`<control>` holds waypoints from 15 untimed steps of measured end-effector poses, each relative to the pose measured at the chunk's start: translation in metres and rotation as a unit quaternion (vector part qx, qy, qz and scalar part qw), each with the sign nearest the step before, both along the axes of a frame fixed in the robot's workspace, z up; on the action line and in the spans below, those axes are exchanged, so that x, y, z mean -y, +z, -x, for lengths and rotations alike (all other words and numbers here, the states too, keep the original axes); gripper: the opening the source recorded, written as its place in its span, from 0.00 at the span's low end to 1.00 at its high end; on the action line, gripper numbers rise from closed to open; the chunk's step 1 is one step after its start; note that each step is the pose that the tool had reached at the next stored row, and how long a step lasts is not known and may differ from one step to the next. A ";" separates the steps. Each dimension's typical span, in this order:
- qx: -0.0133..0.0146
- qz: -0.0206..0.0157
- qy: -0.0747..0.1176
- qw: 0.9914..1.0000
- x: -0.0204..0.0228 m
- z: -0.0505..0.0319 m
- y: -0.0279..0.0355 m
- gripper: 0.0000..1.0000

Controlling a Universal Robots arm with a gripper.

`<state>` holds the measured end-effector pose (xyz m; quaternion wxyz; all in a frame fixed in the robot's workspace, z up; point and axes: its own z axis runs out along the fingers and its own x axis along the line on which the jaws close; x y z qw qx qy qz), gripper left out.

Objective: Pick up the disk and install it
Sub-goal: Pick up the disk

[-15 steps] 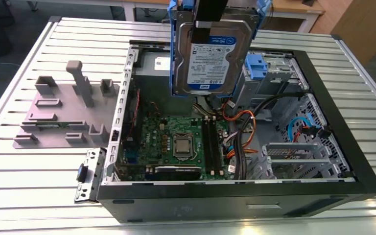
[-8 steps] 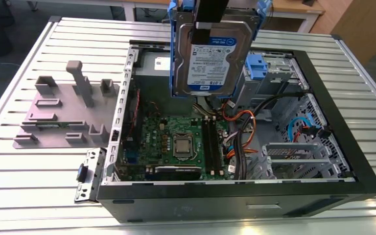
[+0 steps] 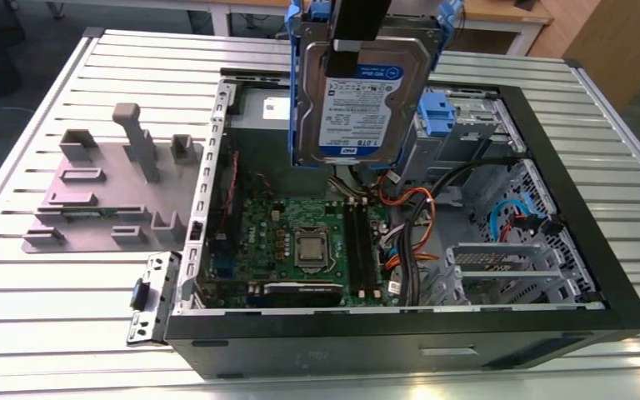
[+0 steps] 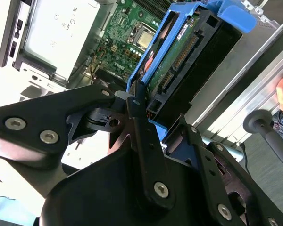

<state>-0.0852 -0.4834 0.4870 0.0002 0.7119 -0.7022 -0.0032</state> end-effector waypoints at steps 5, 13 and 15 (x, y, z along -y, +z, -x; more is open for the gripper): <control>0.000 0.000 0.000 1.000 0.0015 0.0000 -0.0001 0.36; 0.000 0.000 0.000 1.000 0.0039 0.0000 -0.0001 0.36; 0.000 0.000 0.000 1.000 0.0045 0.0000 -0.0001 0.36</control>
